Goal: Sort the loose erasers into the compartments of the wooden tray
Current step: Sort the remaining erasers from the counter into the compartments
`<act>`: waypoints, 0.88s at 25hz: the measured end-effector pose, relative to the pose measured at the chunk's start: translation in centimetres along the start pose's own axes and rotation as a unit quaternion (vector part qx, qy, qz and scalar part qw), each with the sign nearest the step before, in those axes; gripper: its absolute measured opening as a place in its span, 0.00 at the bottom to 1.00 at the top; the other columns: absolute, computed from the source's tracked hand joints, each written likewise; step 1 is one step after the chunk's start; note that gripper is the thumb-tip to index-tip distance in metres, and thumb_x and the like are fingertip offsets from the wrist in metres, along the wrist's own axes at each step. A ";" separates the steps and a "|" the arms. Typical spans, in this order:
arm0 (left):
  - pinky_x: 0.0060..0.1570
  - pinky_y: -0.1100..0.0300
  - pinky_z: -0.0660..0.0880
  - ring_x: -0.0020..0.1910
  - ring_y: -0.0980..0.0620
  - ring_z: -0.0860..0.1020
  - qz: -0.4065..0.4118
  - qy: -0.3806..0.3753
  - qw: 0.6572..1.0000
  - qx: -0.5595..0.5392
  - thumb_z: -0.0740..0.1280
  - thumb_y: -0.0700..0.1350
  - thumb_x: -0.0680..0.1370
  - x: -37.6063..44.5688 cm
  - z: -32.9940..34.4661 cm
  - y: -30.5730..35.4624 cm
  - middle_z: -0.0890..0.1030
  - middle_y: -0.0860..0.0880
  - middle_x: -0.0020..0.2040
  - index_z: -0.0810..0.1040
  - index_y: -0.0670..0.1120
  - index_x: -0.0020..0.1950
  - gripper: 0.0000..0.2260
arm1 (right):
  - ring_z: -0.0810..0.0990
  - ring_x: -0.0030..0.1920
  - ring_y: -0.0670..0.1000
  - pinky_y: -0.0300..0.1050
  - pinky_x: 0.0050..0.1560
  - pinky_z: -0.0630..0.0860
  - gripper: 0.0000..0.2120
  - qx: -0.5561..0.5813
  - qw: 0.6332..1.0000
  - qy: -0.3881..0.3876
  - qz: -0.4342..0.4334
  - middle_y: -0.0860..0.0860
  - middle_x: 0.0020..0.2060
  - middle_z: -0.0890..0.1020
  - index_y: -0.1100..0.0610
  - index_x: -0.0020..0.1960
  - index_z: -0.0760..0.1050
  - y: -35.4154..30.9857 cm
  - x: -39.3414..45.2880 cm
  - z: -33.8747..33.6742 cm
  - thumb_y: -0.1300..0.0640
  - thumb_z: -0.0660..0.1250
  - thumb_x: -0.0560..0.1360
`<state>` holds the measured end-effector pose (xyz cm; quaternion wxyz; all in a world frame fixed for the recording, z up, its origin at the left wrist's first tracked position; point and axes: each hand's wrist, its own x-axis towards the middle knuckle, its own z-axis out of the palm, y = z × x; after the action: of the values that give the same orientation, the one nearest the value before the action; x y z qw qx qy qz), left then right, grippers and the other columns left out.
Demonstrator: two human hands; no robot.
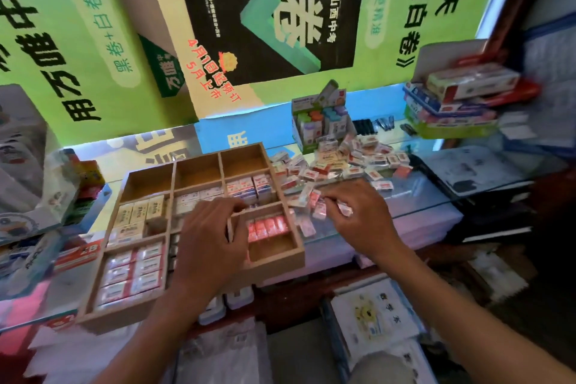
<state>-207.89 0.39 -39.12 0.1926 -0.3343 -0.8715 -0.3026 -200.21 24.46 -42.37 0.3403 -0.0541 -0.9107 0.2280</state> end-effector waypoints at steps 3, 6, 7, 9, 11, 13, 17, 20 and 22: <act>0.48 0.53 0.70 0.49 0.48 0.77 0.034 -0.040 0.999 -0.004 0.70 0.41 0.74 3.0 4.5 4.4 0.82 0.48 0.49 0.80 0.46 0.53 0.08 | 0.79 0.41 0.53 0.50 0.44 0.77 0.05 -0.010 0.995 0.019 0.095 0.51 0.40 0.84 0.57 0.45 0.82 5.5 -0.4 -2.4 0.61 0.67 0.74; 0.53 0.49 0.73 0.52 0.45 0.78 0.059 -0.082 0.995 0.018 0.69 0.42 0.74 6.2 8.9 7.0 0.83 0.48 0.52 0.80 0.47 0.55 0.10 | 0.77 0.37 0.51 0.46 0.40 0.73 0.05 0.025 0.983 0.031 0.182 0.50 0.37 0.82 0.55 0.42 0.80 9.8 -0.6 -3.4 0.63 0.68 0.75; 0.55 0.48 0.73 0.54 0.45 0.77 0.063 -0.104 0.992 0.040 0.69 0.43 0.75 7.3 10.1 7.7 0.82 0.48 0.54 0.80 0.47 0.57 0.11 | 0.77 0.36 0.50 0.45 0.38 0.71 0.07 0.052 0.977 0.022 0.205 0.49 0.35 0.81 0.54 0.40 0.79 10.6 -0.6 -3.4 0.62 0.68 0.75; 0.60 0.48 0.71 0.59 0.46 0.75 0.057 -0.150 0.983 0.092 0.66 0.46 0.77 10.0 12.2 8.5 0.80 0.48 0.60 0.77 0.48 0.62 0.13 | 0.77 0.35 0.45 0.41 0.36 0.70 0.09 0.099 0.967 0.026 0.232 0.45 0.32 0.80 0.51 0.37 0.77 11.2 -0.6 -3.1 0.62 0.68 0.74; 0.62 0.47 0.70 0.63 0.45 0.73 0.037 -0.192 0.971 0.137 0.66 0.49 0.77 12.9 14.0 9.0 0.77 0.47 0.64 0.73 0.48 0.66 0.18 | 0.76 0.34 0.44 0.36 0.33 0.68 0.12 0.124 0.962 0.047 0.241 0.45 0.30 0.79 0.50 0.35 0.76 11.5 -0.5 -2.9 0.63 0.68 0.74; 0.64 0.45 0.68 0.66 0.43 0.71 0.013 -0.254 0.952 0.172 0.67 0.52 0.76 15.5 15.7 8.9 0.73 0.45 0.68 0.69 0.49 0.70 0.23 | 0.74 0.32 0.45 0.37 0.31 0.66 0.12 0.099 0.969 0.060 0.220 0.45 0.28 0.77 0.50 0.34 0.73 11.5 -0.5 -2.5 0.63 0.67 0.73; 0.63 0.45 0.72 0.63 0.43 0.74 0.005 -0.353 0.917 0.184 0.68 0.60 0.73 17.9 18.3 7.5 0.71 0.45 0.68 0.68 0.50 0.71 0.29 | 0.69 0.32 0.49 0.43 0.32 0.62 0.07 -0.081 0.984 0.065 0.142 0.47 0.30 0.73 0.53 0.36 0.70 11.3 -1.0 -0.6 0.55 0.59 0.72; 0.59 0.49 0.75 0.59 0.45 0.76 -0.001 -0.355 0.926 0.131 0.72 0.60 0.71 18.4 18.7 6.7 0.73 0.46 0.66 0.70 0.50 0.69 0.30 | 0.69 0.32 0.51 0.44 0.35 0.61 0.09 -0.123 0.981 0.098 0.116 0.50 0.30 0.73 0.55 0.36 0.72 11.7 -1.0 0.2 0.55 0.57 0.72; 0.55 0.51 0.76 0.55 0.48 0.76 -0.012 -0.350 0.932 0.090 0.75 0.59 0.70 18.4 18.5 6.5 0.77 0.48 0.62 0.73 0.50 0.65 0.27 | 0.68 0.32 0.51 0.44 0.36 0.59 0.10 -0.126 0.981 0.106 0.103 0.50 0.30 0.72 0.55 0.37 0.72 12.1 -1.1 0.4 0.55 0.56 0.73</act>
<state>-218.74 24.99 -40.39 -0.0992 -0.3894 -0.9114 -0.0887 -200.32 34.82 -48.74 0.3998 -0.2142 -0.8804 0.1386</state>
